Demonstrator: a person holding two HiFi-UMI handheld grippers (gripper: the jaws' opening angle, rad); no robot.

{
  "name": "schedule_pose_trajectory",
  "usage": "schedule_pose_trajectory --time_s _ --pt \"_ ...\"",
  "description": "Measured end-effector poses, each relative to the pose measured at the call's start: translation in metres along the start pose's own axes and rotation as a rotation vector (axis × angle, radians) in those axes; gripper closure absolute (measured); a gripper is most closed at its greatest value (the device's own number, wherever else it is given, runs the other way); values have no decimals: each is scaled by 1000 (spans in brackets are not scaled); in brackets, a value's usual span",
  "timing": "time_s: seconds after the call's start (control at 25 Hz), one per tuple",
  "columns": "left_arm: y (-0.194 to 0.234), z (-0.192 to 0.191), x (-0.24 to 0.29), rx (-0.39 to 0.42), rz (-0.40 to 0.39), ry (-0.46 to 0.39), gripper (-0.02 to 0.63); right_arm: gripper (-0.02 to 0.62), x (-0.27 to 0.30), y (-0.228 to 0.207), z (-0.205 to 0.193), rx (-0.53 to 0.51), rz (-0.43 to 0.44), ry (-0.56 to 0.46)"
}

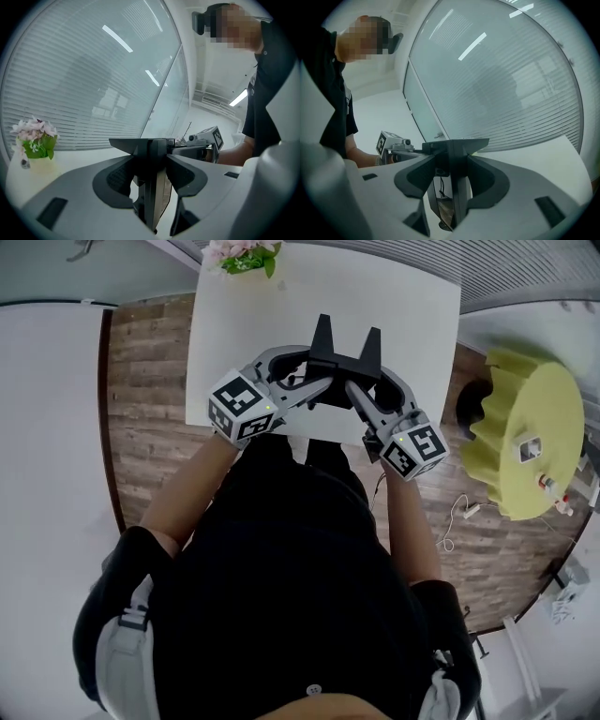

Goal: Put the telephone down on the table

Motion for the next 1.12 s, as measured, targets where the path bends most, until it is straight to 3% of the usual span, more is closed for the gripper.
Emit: schedule_pose_trajectory --time_s 0.28,0.6,1.12 --pt "42 -33 30 -110 42 5 391 368 31 -48 -28 58 18 89" --pt "86 -62 43 -175 80 23 391 368 72 -82 -54 87 52 170" --pt "142 -92 63 -251 72 44 391 368 115 -123 -83 144 43 264"
Point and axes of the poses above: the fingertips, and each gripper's own axes: x forward along the fingers, y to its left, z out of its top, the point moved 5 cm from there along -x, backward along the fingers, and after that the axes turned 15 degrees about -z, right-handed, at the moved point
